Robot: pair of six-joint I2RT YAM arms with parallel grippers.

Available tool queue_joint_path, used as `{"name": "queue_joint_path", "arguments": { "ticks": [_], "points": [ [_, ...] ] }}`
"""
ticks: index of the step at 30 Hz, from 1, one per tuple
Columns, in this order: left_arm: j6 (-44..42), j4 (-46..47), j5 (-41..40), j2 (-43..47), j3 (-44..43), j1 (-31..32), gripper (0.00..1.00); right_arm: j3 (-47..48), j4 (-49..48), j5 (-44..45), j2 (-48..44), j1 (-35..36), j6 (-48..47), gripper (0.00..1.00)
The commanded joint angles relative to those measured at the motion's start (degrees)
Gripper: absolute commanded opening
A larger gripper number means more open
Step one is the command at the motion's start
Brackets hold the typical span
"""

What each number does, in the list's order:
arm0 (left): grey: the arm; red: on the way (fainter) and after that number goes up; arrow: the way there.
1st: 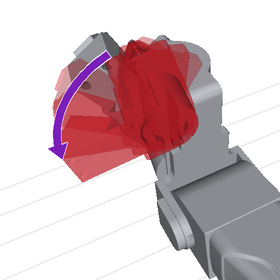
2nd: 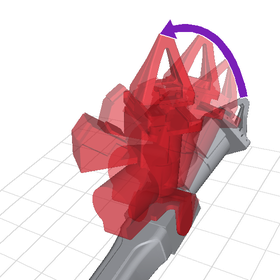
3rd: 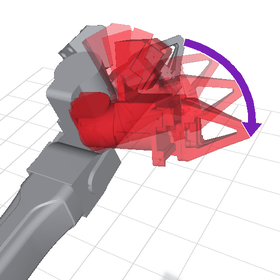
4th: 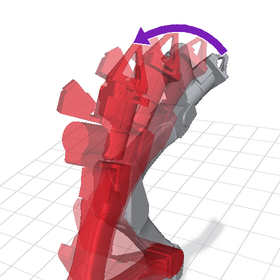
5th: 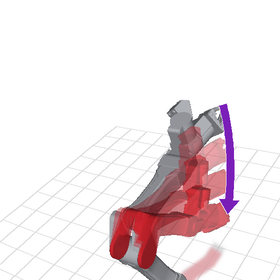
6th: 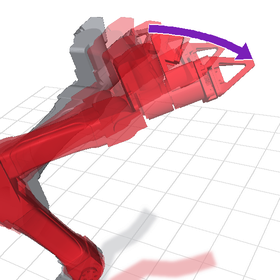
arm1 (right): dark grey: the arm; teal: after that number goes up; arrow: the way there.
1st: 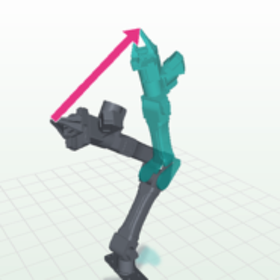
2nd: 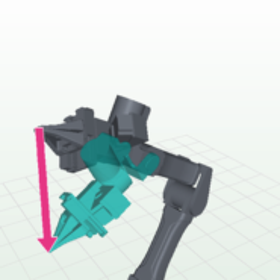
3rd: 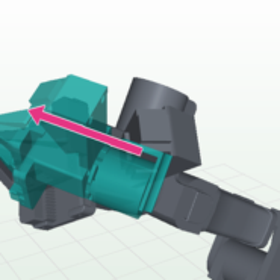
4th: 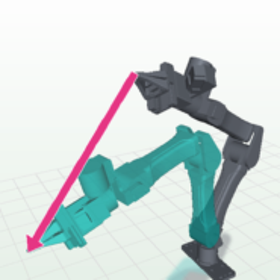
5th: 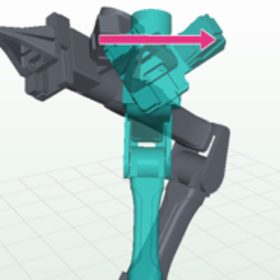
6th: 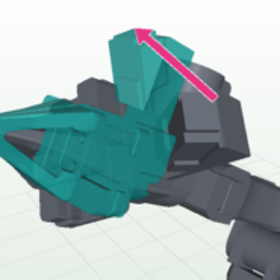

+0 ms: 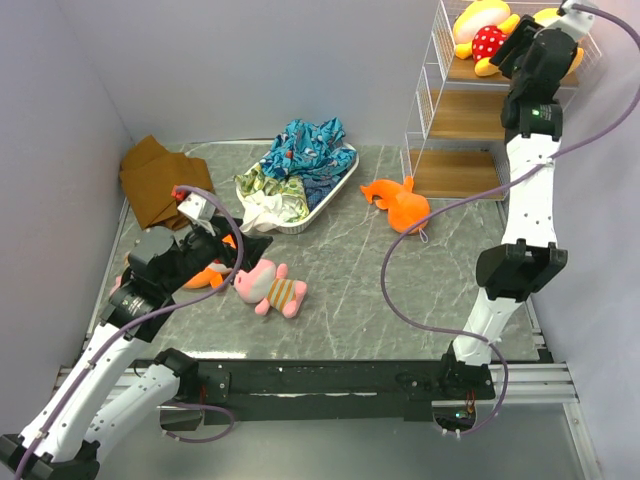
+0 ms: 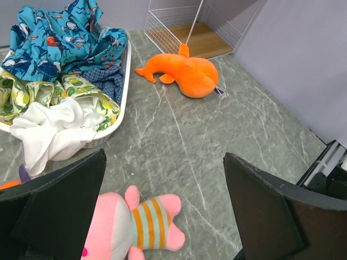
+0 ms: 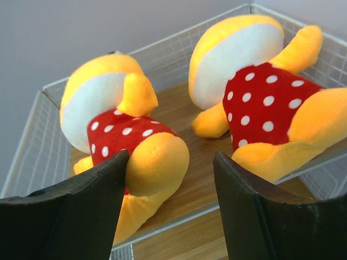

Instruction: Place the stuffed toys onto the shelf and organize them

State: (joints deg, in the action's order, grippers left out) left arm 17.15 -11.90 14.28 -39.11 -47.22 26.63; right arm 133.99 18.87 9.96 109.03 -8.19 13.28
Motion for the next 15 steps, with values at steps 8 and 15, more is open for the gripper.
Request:
{"name": "queue_joint_path", "arguments": {
  "ticks": [8, 15],
  "points": [
    [-1.2, 1.0, 0.1, 0.1, -0.8, 0.3, 0.96, 0.0, -0.9, 1.3, -1.0, 1.5, 0.8, 0.22],
    [-1.1, 1.1, 0.0, 0.3, -0.7, 0.3, 0.96, 0.3, 1.1, 0.1, -2.8, 1.9, 11.1, 0.09]
  ]
}}
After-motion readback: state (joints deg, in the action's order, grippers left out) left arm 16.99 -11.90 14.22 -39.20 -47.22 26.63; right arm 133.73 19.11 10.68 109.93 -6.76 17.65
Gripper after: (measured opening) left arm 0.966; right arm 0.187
